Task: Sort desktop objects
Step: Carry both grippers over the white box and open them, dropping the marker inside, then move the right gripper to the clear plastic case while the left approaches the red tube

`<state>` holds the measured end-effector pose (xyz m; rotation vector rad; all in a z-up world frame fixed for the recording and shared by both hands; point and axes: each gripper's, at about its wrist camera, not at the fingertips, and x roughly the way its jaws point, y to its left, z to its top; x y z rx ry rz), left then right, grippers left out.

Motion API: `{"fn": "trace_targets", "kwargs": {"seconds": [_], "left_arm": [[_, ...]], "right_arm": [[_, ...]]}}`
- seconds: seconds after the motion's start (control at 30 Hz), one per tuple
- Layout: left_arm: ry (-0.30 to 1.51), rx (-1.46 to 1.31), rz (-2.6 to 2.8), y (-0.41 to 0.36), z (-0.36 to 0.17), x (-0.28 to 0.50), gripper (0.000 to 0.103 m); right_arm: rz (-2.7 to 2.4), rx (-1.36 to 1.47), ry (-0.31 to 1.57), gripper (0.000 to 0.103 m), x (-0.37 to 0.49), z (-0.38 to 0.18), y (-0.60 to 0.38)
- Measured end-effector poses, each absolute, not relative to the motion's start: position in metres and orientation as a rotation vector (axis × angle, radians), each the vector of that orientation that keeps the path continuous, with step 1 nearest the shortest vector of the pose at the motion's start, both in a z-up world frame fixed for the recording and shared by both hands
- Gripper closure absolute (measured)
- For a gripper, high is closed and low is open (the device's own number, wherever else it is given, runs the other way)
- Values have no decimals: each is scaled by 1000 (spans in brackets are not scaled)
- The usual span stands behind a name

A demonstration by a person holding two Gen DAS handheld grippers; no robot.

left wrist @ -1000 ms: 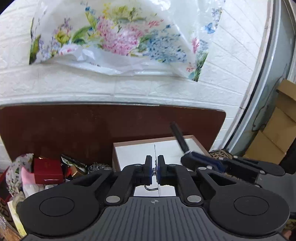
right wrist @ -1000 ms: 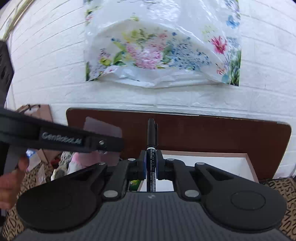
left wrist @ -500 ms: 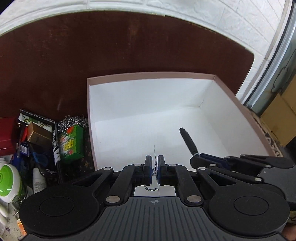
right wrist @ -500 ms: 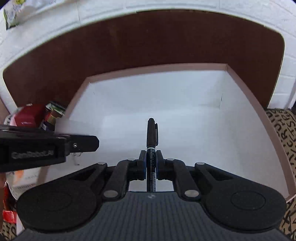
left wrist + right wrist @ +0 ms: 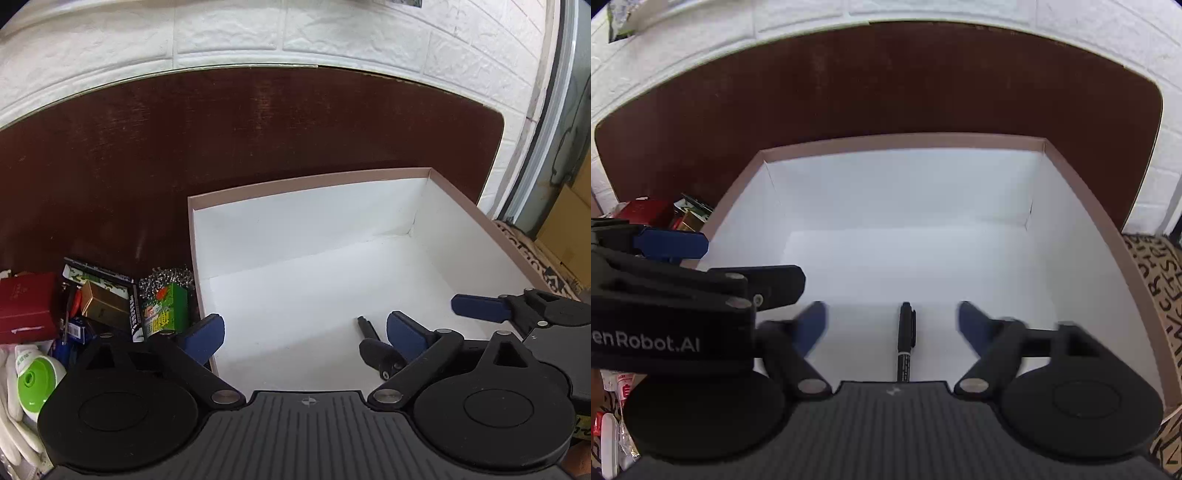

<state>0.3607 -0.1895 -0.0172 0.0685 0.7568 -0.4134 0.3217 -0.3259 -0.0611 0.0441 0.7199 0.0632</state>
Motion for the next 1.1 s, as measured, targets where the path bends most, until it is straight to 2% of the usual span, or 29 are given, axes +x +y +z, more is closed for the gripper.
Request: {"fn": "trace_targets", "kwargs": {"seconds": [0.03, 0.13, 0.3, 0.47, 0.6, 0.9, 1.1], "left_arm": [[760, 60, -413, -188, -14, 357, 2], [771, 43, -399, -185, -7, 347, 2], [750, 22, -389, -167, 21, 315, 1], [640, 7, -368, -120, 59, 246, 0], [600, -31, -336, -77, 67, 190, 0], [534, -144, -253, 11, 20, 74, 0], [556, -124, -210, 50, -31, 42, 0]], "right_arm": [[70, 40, 706, 6, 319, -59, -325], [78, 43, 705, 3, 312, -50, -325], [106, 88, 694, 2, 287, -26, -322], [187, 163, 638, 0, 237, 5, -314], [264, 193, 562, 0, 188, 17, -299], [350, 126, 516, 0, 94, -3, -237], [355, 86, 568, 0, 62, -43, -185]]}}
